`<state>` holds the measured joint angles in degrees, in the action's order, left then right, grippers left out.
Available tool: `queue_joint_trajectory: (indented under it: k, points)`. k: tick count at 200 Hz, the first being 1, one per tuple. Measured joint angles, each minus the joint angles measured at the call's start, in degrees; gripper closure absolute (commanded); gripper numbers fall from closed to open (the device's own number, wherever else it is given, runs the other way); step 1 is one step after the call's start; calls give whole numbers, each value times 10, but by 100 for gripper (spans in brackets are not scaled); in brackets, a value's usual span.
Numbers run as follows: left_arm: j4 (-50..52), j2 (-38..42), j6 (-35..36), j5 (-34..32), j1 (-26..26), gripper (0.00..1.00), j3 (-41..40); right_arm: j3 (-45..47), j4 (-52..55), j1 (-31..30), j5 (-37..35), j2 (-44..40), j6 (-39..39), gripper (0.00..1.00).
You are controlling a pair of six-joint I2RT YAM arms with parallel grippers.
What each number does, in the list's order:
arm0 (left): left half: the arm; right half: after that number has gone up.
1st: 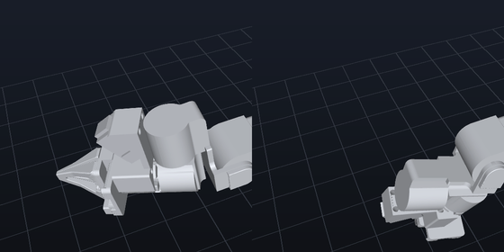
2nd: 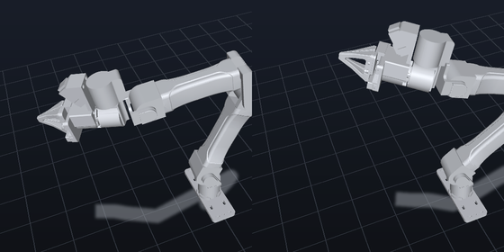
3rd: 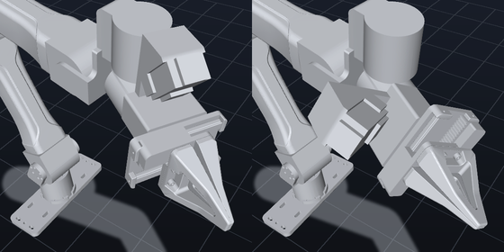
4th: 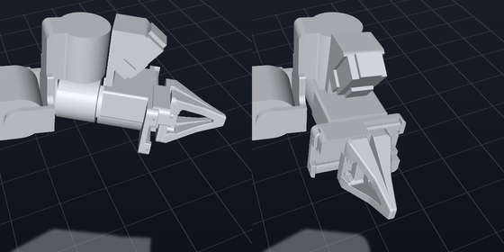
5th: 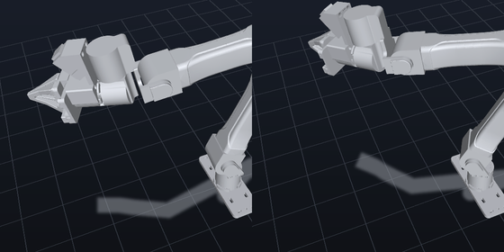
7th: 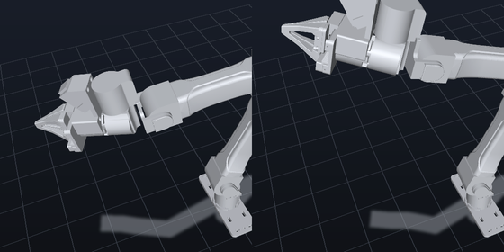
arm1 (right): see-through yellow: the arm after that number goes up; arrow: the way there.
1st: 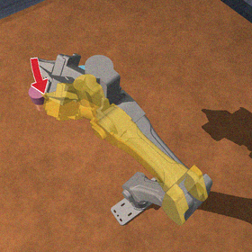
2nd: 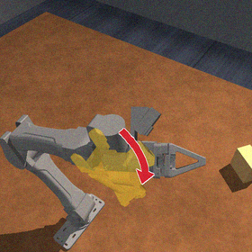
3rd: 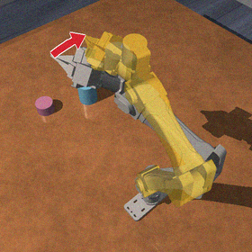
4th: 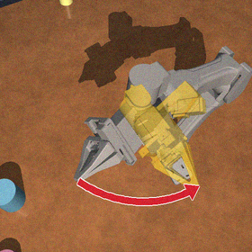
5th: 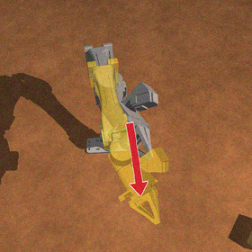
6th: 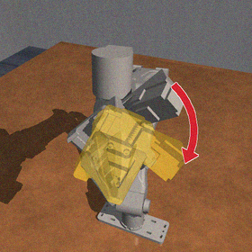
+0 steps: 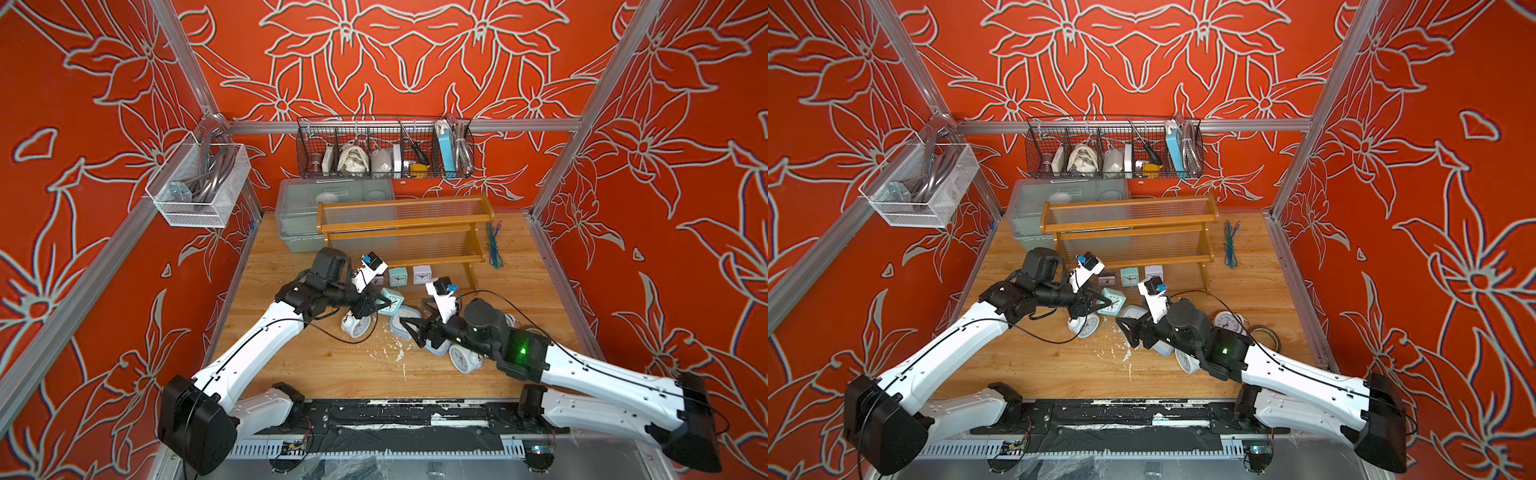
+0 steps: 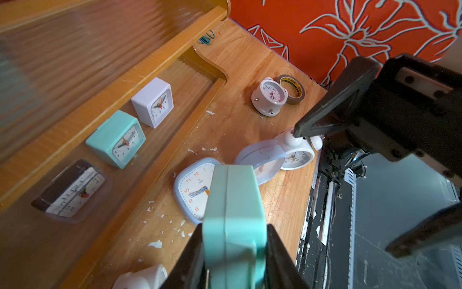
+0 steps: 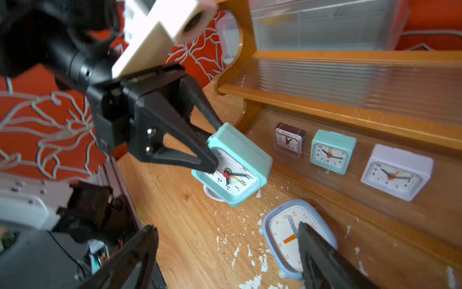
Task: Place the alarm clocks on the shelf by style
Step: Pick up the alarm from the center of the board.
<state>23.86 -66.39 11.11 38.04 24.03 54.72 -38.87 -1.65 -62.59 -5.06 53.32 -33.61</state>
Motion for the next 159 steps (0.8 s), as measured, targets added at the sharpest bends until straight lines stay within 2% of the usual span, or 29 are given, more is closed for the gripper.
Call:
queue_joint_trajectory:
  k: [50, 114, 159]
  points:
    - [-85, 0, -7, -10, 0, 94, 0, -6, -35, 9, -49, -5, -254, 10]
    - [-188, 0, -22, -1, 0, 92, 0, -6, -104, 47, -71, -20, -500, 12]
    - [-227, -6, -22, 22, 0, 92, 6, 6, -158, 57, -78, 0, -628, 14]
